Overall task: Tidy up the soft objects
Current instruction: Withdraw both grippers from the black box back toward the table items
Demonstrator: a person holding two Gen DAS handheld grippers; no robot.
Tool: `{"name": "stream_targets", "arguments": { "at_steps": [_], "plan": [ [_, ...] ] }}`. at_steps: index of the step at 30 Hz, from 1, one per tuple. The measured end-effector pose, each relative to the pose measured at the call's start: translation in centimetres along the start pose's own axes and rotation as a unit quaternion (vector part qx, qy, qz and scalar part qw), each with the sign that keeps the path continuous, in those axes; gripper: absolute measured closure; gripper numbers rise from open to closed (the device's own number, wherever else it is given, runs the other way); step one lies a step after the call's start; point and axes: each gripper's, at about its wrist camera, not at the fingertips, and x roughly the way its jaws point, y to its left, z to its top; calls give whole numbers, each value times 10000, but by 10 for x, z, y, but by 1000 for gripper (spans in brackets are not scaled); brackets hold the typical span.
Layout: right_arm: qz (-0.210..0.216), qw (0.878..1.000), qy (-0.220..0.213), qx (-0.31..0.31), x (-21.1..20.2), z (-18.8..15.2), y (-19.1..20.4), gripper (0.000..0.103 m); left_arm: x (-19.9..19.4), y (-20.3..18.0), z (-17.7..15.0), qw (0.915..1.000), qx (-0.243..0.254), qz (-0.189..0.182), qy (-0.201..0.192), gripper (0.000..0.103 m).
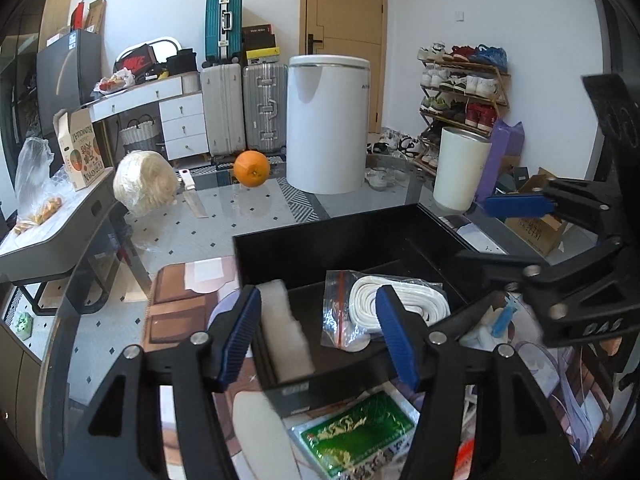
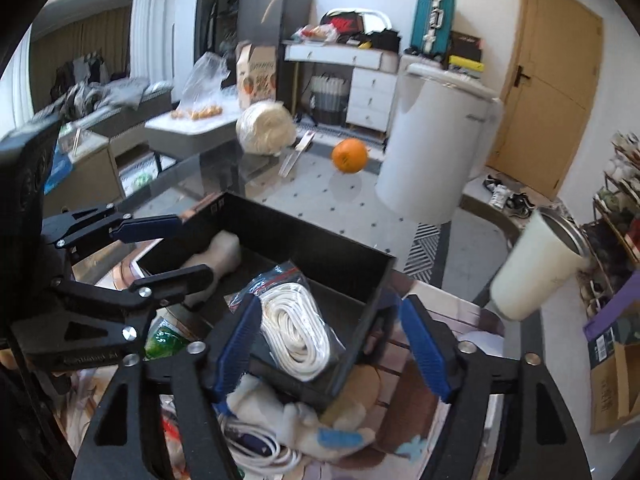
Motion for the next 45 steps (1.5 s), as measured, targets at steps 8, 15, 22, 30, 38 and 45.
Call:
{"name": "stream_targets", "arguments": {
  "at_steps": [8, 15, 22, 30, 38, 45],
  "plan": [
    [-85, 9972, -337, 659, -42, -33, -10, 1, -40, 7, -11, 9986, -286, 9, -448, 3],
    [-107, 9947, -260, 994, -61, -64, -9, 1, -69, 9, -26, 9969, -438, 157, -630, 0],
    [-73, 9926, -248, 1188, -76, -96, 2, 1, -86, -2, -48, 9969, -386, 326, -609, 0],
    [-33, 9916, -258, 1269, -86, -120, 15, 1, -101, -14, -70, 9974, -341, 324, -553, 0],
    [310, 9927, 14, 1161, -83, -141, 30, 1, -101, -34, -89, 9991, -131, 97, -387, 0],
    [474, 9917, 126, 1186, -72, -145, 38, 1, -97, -52, -98, 9997, 33, -32, -243, 0]
  ]
}}
